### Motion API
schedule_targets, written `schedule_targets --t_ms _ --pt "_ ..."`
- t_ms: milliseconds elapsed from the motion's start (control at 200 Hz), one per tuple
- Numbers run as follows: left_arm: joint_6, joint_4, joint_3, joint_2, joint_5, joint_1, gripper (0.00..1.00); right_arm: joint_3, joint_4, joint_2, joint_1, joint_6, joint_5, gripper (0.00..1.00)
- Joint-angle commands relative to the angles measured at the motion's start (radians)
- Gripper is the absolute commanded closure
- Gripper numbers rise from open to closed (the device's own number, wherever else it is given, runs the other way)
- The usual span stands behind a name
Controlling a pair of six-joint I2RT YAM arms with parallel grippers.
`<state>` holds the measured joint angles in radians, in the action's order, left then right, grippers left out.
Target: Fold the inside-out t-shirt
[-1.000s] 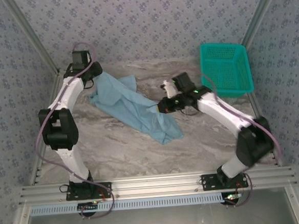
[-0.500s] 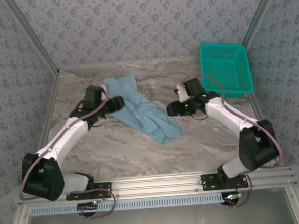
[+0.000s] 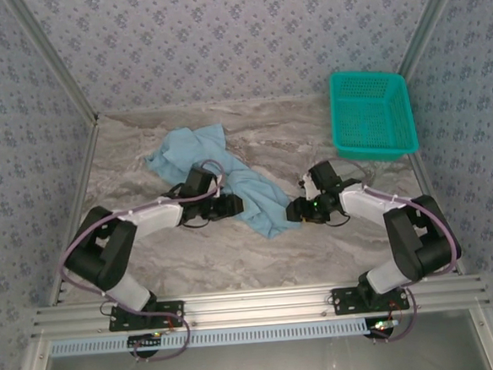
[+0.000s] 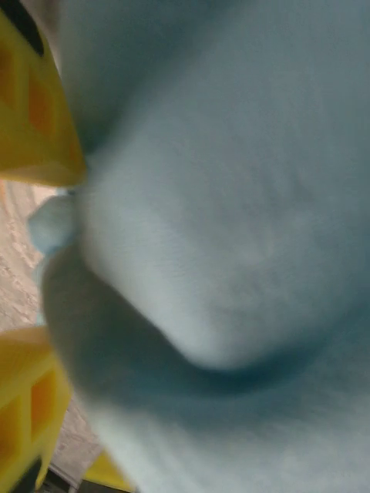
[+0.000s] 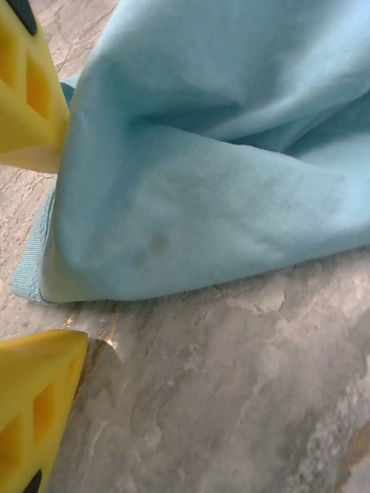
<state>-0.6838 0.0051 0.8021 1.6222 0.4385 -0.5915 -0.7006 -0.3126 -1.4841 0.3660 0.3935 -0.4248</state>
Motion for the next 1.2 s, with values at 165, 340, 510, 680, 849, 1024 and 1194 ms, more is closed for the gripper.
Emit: schedule_targets --t_ms 165,340,510,680,849,1024,1194 --pt "0.068 0.073 0.107 0.006 -0.029 -0.001 0.88 0.01 0.166 0.026 -0.032 0.036 -0.12 0.98" --pt "0.137 -0.027 0.187 -0.121 -0.047 0.05 1.0 -0.14 -0.01 0.266 -0.073 -0.069 0.009 1.0" --pt "0.23 -0.201 0.339 -0.354 -0.193 0.097 1.0 -0.37 -0.079 0.479 -0.063 -0.113 0.209 1.0" --pt "0.269 -0.212 0.487 -0.495 -0.265 0.095 1.0 -0.591 -0.061 0.537 0.014 -0.196 0.318 1.0" --pt "0.297 -0.323 0.583 -0.522 -0.295 0.089 1.0 -0.733 -0.171 0.482 0.148 -0.311 0.51 1.0" --pt "0.289 -0.465 0.458 -0.561 -0.388 0.122 1.0 -0.608 -0.238 0.39 0.183 -0.262 0.596 0.83" --pt "0.219 -0.479 0.213 -0.617 -0.367 0.188 1.0 -0.422 -0.351 0.232 0.173 -0.183 0.511 0.56"
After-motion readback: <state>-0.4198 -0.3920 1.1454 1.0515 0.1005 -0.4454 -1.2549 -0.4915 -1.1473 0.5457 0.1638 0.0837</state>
